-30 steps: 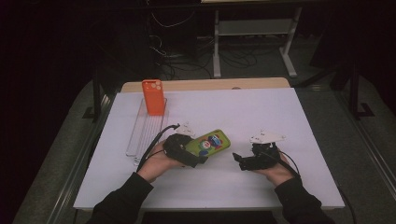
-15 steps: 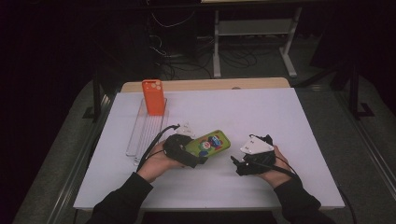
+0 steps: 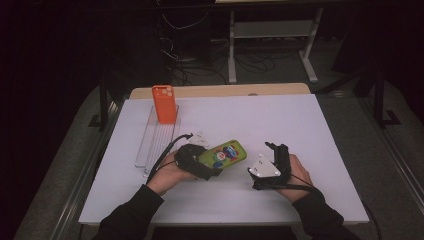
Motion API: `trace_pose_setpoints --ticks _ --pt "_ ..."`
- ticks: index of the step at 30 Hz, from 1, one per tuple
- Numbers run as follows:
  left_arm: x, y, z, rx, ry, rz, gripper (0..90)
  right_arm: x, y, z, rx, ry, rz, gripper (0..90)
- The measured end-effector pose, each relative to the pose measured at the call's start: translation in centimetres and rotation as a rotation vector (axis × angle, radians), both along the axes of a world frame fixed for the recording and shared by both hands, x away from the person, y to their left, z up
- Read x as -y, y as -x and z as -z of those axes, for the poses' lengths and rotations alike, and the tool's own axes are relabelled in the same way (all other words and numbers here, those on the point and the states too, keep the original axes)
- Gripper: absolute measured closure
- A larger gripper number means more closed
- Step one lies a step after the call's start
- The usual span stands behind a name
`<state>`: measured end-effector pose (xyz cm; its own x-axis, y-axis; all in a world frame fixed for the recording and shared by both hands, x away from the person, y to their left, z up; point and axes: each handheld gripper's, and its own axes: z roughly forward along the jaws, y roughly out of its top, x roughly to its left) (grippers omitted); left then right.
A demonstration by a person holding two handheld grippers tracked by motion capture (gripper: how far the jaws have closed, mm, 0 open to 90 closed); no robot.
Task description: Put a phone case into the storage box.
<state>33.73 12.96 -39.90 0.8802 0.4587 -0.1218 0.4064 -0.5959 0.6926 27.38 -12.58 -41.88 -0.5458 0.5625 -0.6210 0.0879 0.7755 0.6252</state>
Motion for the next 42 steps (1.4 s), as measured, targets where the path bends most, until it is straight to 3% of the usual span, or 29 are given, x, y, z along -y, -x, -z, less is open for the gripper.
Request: trace_pose_setpoints --ticks 1,6,8,19,21,23,24,27,28,30,39,42 --pt "0.1 0.1 0.1 -0.004 0.015 -0.014 14.9 -0.1 0.1 0.1 0.015 0.013 -0.002 4.2" --pt "0.1 0.1 0.1 -0.006 0.012 -0.014 14.9 -0.7 0.4 0.4 0.082 0.069 -0.010 4.2" --pt "0.1 0.0 0.1 0.004 0.012 -0.007 14.9 -0.8 0.4 0.4 0.118 0.133 -0.034 4.2" --pt "0.3 0.3 0.2 -0.020 0.026 -0.024 14.9 -1.7 0.8 0.8 0.226 0.230 -0.056 4.3" --pt "0.3 0.3 0.2 -0.018 0.021 -0.021 14.9 -1.8 0.7 0.8 0.267 0.274 -0.076 4.3" --pt "0.3 0.3 0.1 -0.018 0.026 -0.018 14.9 -2.0 0.9 1.0 0.281 0.284 -0.076 4.4" --pt "0.3 0.3 0.1 -0.021 0.029 -0.018 14.9 -2.1 0.9 1.0 0.286 0.322 -0.094 4.4" --pt "0.3 0.3 0.0 -0.022 0.019 -0.002 14.9 -2.5 1.1 1.2 0.319 0.327 -0.090 4.4" --pt "0.4 0.4 0.0 -0.025 0.038 -0.019 15.0 -2.7 1.1 1.2 0.334 0.334 -0.098 4.5" --pt "0.5 0.4 0.0 -0.023 0.037 -0.017 14.9 -3.0 1.3 1.2 0.370 0.352 -0.108 4.6" --pt "0.6 0.5 -0.2 -0.013 0.033 -0.008 14.9 -4.2 1.5 1.8 0.428 0.424 -0.153 5.1" --pt "0.4 0.4 -0.4 0.000 0.005 0.013 15.0 -4.6 1.6 1.9 0.444 0.435 -0.166 5.7"
